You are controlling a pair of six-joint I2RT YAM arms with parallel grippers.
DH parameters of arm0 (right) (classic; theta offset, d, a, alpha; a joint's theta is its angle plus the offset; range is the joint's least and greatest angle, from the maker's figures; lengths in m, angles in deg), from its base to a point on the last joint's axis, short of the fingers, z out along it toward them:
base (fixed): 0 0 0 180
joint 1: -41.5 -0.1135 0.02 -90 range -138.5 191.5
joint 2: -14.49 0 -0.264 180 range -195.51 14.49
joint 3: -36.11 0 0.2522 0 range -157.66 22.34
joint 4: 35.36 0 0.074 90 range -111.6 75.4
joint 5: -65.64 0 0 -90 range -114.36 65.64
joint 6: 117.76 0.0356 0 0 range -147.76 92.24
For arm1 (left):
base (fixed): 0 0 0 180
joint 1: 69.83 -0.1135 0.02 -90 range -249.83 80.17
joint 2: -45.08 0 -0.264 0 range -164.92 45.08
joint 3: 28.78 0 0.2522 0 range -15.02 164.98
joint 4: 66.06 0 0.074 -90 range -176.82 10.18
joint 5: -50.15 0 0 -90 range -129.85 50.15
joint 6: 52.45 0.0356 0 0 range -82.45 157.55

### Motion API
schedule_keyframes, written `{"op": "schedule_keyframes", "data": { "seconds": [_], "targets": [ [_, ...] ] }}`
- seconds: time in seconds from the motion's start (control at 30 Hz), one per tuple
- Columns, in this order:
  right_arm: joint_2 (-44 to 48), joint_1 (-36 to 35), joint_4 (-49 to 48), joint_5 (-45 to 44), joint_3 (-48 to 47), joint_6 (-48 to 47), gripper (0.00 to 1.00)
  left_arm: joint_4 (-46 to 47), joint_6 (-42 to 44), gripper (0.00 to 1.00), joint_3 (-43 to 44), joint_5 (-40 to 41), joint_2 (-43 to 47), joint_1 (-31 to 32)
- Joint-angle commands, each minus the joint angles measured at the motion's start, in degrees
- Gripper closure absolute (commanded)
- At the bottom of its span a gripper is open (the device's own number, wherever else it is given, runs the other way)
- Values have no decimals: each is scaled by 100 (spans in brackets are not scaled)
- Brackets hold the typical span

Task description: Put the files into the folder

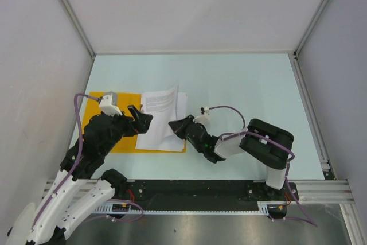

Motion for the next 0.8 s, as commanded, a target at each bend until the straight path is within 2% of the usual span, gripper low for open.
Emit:
{"op": "schedule_keyframes", "data": {
  "seconds": [0.0, 0.1, 0.3, 0.77],
  "targets": [
    [-18, -43, -18, 142, 3, -212, 90, 136, 27, 0, -53, -125, 33, -59],
    [-17, -52, 219, 186, 3, -55, 91, 206, -16, 0, -97, -187, 25, -59],
    [-123, -166, -18, 265, 3, 209, 91, 250, -52, 0, -115, -284, -19, -68],
    [-290, -105, -246, 432, 3, 122, 90, 259, -61, 0, -141, -327, -37, -68]
  ]
}}
